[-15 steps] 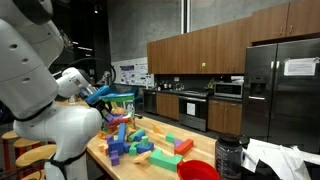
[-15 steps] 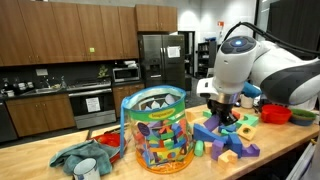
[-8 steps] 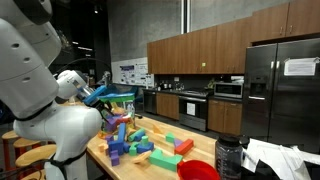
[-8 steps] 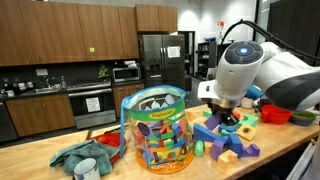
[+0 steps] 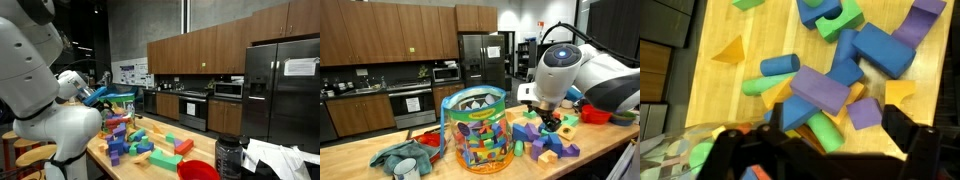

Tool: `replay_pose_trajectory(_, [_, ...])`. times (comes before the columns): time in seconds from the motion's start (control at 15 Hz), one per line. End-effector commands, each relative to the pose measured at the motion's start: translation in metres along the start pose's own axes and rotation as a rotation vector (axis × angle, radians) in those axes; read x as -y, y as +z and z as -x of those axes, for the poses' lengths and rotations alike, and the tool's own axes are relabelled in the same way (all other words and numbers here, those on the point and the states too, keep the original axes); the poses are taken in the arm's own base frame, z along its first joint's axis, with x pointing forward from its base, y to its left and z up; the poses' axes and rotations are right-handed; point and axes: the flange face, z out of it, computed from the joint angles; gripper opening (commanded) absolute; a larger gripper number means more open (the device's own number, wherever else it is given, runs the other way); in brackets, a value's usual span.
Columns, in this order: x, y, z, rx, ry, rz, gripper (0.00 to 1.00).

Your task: Remove one purple block from the toy bag

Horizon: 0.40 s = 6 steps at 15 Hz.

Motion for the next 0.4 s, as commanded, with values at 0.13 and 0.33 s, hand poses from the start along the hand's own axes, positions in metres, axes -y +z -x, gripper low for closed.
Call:
replay_pose_trajectory(0.13, [-0.015,-0.009,-0.004,-0.175,0.038,-0.089,1.00])
replay_pose_trajectory(0.33, [-0.015,-0.009,-0.005,-0.160,0.048,-0.079,1.00])
